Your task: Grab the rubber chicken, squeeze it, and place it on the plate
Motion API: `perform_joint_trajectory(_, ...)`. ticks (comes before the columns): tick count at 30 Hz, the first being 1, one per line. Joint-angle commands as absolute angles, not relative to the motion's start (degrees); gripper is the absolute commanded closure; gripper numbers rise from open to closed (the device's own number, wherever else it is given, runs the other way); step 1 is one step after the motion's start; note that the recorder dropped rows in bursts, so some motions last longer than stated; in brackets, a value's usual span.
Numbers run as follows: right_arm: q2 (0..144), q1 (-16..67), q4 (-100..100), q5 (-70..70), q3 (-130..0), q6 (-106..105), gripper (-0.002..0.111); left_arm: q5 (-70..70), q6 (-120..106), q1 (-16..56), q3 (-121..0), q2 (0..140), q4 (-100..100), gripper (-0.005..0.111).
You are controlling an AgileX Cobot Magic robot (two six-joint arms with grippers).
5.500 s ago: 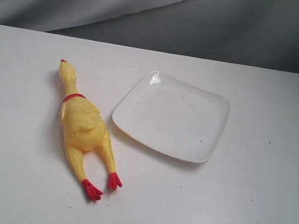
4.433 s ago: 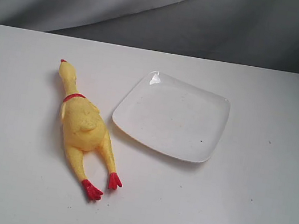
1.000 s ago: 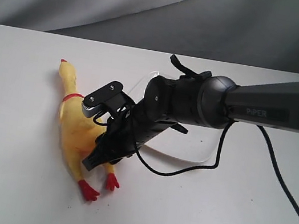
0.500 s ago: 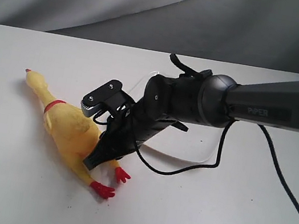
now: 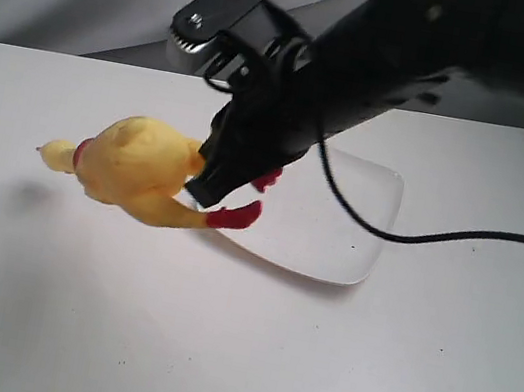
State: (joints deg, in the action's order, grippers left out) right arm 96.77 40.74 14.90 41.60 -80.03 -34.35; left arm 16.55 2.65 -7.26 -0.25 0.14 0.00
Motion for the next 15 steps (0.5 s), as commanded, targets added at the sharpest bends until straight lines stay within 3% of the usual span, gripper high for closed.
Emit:
perform_joint_trajectory(1,89.31,37.31,12.06,47.44,-80.15,-34.01,0.108,16.27,2.74,-7.49,0.0,0.0,-0.73,0.107)
perform_joint_trajectory(15,75.8,24.54,21.55,56.09,-78.1,-43.17,0.108,16.27,2.74,-7.49,0.0,0.0,-0.73,0.107)
